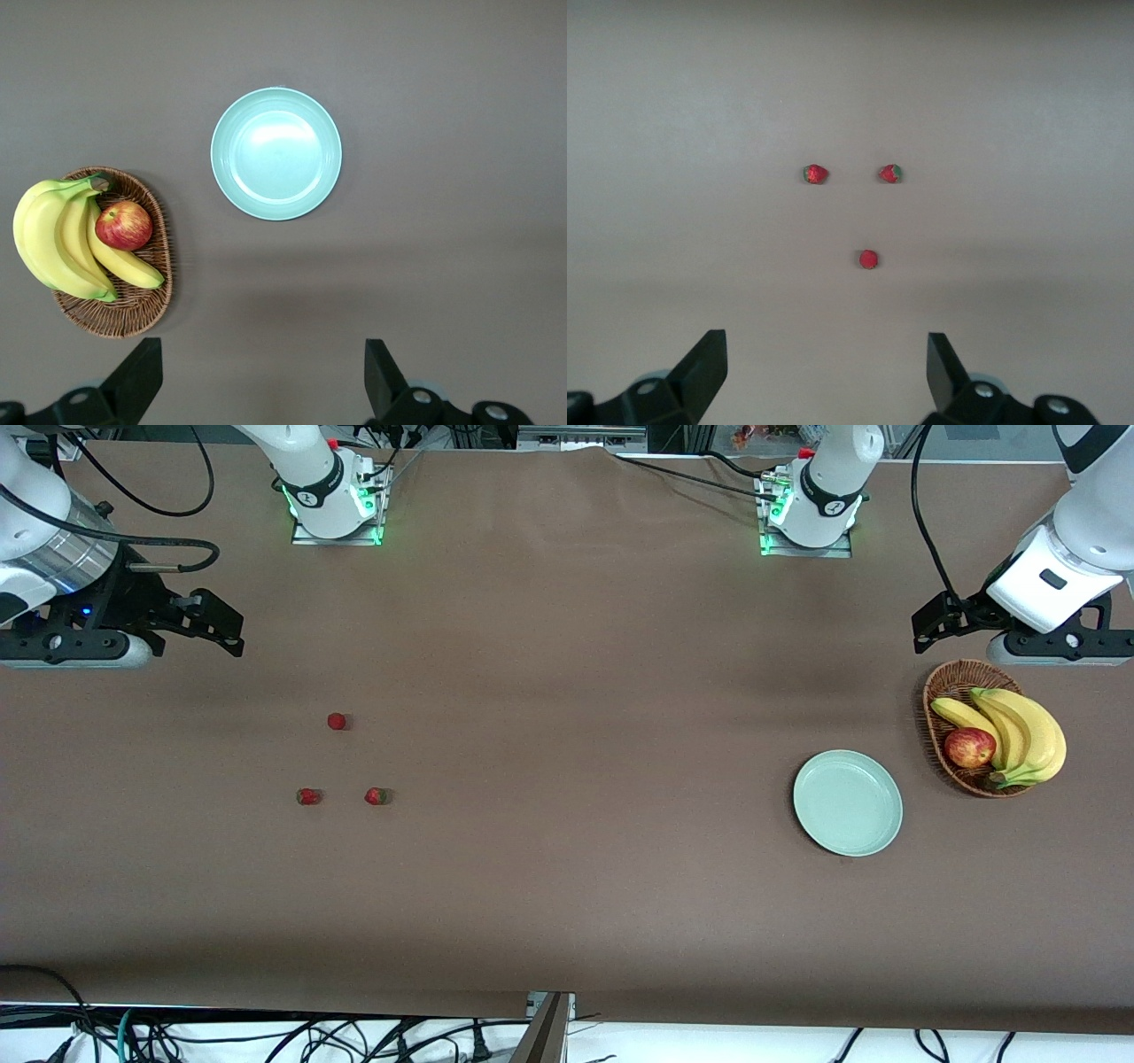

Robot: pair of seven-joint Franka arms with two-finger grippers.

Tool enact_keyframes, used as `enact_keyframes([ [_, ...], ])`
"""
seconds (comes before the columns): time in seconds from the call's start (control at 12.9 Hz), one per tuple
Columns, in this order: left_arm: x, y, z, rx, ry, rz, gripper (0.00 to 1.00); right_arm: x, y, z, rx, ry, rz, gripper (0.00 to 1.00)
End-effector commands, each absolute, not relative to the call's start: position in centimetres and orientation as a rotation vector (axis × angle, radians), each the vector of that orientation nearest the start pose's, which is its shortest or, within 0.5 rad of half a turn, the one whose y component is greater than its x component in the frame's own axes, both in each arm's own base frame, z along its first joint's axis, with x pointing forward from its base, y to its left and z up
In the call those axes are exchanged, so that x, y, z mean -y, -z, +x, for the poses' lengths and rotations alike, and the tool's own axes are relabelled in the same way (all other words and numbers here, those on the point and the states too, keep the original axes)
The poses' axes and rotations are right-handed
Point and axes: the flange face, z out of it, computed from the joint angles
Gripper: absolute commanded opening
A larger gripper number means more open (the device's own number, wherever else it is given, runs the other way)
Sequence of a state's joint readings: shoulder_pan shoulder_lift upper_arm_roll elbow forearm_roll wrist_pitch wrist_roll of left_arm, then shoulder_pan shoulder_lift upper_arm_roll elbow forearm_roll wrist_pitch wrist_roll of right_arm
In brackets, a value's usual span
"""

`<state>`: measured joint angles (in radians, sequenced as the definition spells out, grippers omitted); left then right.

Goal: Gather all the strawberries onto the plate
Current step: 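Reach the right gripper down toward the scattered strawberries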

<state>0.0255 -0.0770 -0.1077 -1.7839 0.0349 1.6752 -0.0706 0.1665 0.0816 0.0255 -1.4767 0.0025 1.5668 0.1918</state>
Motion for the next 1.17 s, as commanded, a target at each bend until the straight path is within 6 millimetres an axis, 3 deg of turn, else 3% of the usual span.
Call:
enact_keyframes([
  [0.0, 3.8, -57.9, 53.5, -0.069, -0.054, -3.079, 1.00, -11.1, -62.3, 56.3, 0.017, 0.003, -3.151, 1.00],
  [0.78, 4.4, -58.0, 53.1, -0.077, -0.078, -3.081, 1.00, -10.2, -62.1, 57.3, -0.017, 0.028, -3.151, 1.00],
  [0.93, 4.4, -58.1, 53.2, -0.079, -0.075, -3.081, 1.00, -10.0, -61.4, 57.9, -0.039, 0.021, -3.153, 1.00],
  [1.09, 4.4, -58.1, 53.2, -0.079, -0.078, -3.081, 1.00, -10.3, -58.2, 59.8, -0.030, -0.010, -3.163, 1.00],
])
